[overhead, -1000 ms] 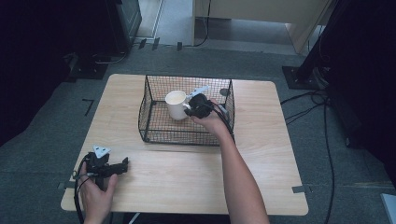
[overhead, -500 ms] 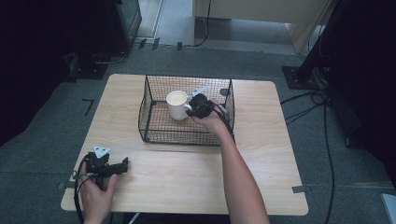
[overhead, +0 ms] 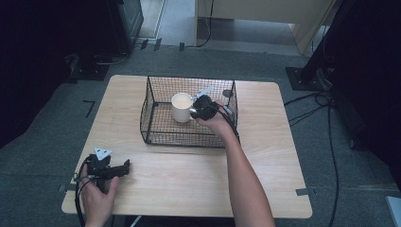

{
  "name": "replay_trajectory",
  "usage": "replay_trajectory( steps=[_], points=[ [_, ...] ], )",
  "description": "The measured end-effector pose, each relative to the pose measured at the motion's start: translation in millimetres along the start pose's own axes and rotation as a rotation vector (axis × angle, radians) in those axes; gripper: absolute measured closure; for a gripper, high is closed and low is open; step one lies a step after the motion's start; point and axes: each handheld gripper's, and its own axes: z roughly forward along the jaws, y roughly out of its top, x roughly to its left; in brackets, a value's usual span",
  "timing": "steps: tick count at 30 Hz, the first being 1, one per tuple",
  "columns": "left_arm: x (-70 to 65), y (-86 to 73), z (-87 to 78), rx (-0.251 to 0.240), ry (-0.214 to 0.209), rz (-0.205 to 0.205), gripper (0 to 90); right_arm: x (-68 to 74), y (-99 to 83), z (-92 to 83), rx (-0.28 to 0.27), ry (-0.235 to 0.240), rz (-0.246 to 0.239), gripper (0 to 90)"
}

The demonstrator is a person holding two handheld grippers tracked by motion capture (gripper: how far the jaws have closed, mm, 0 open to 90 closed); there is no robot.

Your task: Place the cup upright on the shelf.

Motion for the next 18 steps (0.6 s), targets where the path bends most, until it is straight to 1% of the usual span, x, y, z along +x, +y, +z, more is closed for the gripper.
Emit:
replay_trajectory(
  steps=[3, 5, 7, 9, 13, 15, 16, 17, 18],
  points=[
    [0.0, 0.0, 0.0, 0.0, 0.0, 0.0, 0.0, -1.2, -0.3, -1.9, -0.006, -0.001, 0.007, 74.7],
    [0.0, 0.0, 0.0, 0.0, 0.0, 0.0, 0.0, -1.3, 0.4, -5.0, -0.022, 0.002, 0.022, 67.6],
    [0.0, 0.0, 0.0, 0.0, 0.0, 0.0, 0.0, 0.0, 1.5, -7.5, -0.035, -0.001, 0.028, 60.0],
    [0.1, 0.0, 0.0, 0.001, 0.0, 0.001, 0.0, 2.9, 3.4, -10.3, -0.046, -0.011, 0.019, 51.2],
    [0.1, 0.0, 0.0, 0.0, 0.0, 0.001, 0.0, 6.2, 6.9, -15.2, -0.055, -0.019, 0.028, 37.2],
    [0.0, 0.0, 0.0, 0.0, 0.0, 0.0, 0.0, 7.2, 7.8, -17.7, -0.065, -0.028, 0.029, 35.4],
    [0.0, 0.0, 0.0, 0.0, 0.0, 0.0, 0.0, 7.8, 8.9, -22.0, -0.092, -0.031, 0.031, 31.9],
    [0.1, 0.0, 0.0, 0.001, 0.0, 0.001, 0.0, 7.9, 9.4, -24.2, -0.104, -0.033, 0.031, 30.7],
    [0.0, 0.0, 0.0, 0.0, 0.0, 0.0, 0.0, 7.9, 9.4, -24.2, -0.104, -0.033, 0.031, 30.7]
  ],
)
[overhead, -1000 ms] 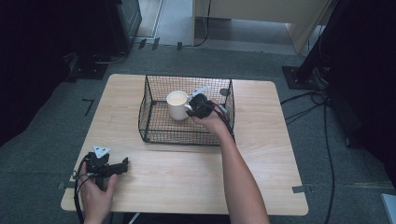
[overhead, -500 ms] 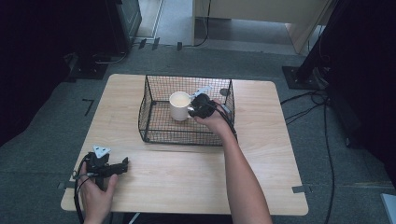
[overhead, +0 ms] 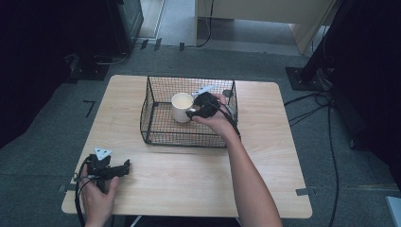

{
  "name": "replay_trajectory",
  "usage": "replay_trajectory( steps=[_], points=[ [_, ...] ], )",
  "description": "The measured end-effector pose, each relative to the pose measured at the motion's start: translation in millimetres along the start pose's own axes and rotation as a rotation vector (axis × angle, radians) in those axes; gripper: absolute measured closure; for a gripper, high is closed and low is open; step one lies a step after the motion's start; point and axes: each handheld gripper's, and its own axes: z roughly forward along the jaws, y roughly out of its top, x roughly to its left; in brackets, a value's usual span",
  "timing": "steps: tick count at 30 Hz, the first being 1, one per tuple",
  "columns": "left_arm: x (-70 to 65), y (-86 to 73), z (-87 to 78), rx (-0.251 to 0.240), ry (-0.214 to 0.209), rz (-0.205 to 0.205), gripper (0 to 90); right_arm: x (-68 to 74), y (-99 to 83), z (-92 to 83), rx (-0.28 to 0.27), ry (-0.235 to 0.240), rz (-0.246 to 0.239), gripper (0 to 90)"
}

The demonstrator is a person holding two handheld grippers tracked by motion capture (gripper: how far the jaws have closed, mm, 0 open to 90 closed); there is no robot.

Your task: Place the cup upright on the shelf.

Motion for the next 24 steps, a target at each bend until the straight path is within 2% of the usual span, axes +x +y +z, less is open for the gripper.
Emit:
replay_trajectory(
  steps=[6, 15, 21, 24],
  points=[
    [0.0, 0.0, 0.0, 0.001, 0.0, 0.001, 0.0, 0.9, 4.8, -16.5, -0.058, -0.03, 0.004, 24.4],
    [0.0, 0.0, 0.0, 0.0, 0.0, 0.0, 0.0, 13.3, 4.6, -31.7, -0.076, -0.015, 0.002, 15.6],
    [0.0, 0.0, 0.0, 0.0, 0.0, 0.0, 0.0, 21.8, -1.7, -43.4, -0.096, -0.005, 0.021, 13.9],
    [0.0, 0.0, 0.0, 0.0, 0.0, 0.0, 0.0, 25.1, -6.5, -48.6, -0.092, -0.004, 0.023, 9.7]
  ],
)
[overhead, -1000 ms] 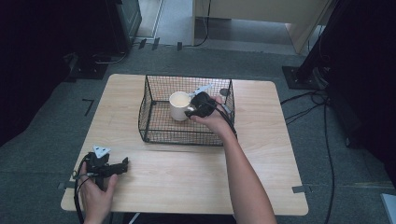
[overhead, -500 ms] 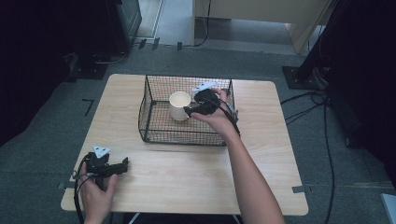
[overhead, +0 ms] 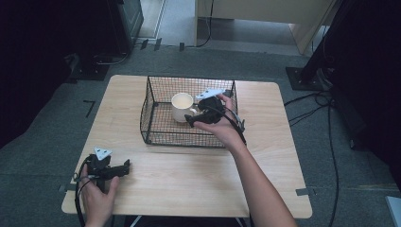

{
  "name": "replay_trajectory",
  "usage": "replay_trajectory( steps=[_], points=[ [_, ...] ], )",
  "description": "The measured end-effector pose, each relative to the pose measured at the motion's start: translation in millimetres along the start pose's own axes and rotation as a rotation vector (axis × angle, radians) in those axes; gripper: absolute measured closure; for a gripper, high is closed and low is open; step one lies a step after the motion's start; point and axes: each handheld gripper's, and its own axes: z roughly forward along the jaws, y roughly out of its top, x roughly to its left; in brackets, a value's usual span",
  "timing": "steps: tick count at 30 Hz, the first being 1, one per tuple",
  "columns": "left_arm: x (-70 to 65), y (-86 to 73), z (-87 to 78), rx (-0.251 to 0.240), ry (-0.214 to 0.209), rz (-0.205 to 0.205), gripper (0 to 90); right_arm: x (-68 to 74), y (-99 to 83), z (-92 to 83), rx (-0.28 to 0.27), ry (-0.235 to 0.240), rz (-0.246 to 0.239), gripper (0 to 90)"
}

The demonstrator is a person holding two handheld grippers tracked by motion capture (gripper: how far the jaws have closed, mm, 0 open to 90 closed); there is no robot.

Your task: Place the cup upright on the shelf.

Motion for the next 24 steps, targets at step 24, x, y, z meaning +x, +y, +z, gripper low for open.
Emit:
replay_trajectory(
  steps=[24],
  points=[
    [0.0, 0.0, 0.1, -0.001, 0.0, -0.001, 0.0, 11.3, -52.6, -49.0, -0.031, -0.008, 0.03, 0.0]
  ],
)
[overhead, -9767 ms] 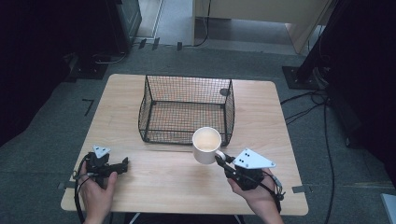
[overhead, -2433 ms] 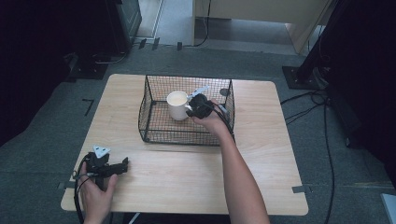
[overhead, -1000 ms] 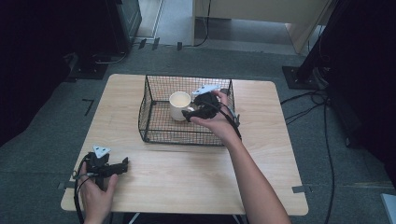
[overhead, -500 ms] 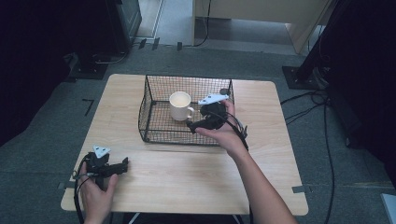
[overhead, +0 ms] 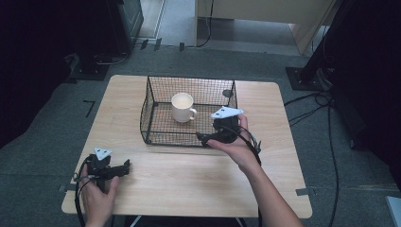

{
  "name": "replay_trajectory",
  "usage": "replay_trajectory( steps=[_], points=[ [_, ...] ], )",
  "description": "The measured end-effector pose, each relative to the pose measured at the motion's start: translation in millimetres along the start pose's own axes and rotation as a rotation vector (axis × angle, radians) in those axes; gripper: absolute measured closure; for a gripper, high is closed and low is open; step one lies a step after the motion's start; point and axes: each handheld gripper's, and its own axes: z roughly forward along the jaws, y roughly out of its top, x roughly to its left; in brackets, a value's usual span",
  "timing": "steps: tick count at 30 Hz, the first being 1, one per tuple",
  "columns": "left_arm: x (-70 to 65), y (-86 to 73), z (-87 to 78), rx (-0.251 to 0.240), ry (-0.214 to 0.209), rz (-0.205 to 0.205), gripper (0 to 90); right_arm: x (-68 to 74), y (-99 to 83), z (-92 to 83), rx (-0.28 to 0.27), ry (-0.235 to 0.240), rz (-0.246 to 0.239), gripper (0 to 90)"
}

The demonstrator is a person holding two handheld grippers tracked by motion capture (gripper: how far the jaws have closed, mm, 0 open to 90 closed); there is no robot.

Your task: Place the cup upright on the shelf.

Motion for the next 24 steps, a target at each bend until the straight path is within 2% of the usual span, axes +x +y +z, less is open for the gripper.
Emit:
replay_trajectory(
  steps=[24],
  points=[
    [0.0, 0.0, 0.0, 0.0, 0.0, 0.0, 0.0, -18.2, -63.8, -41.3, -0.029, -0.017, 0.054, 0.0]
  ],
)
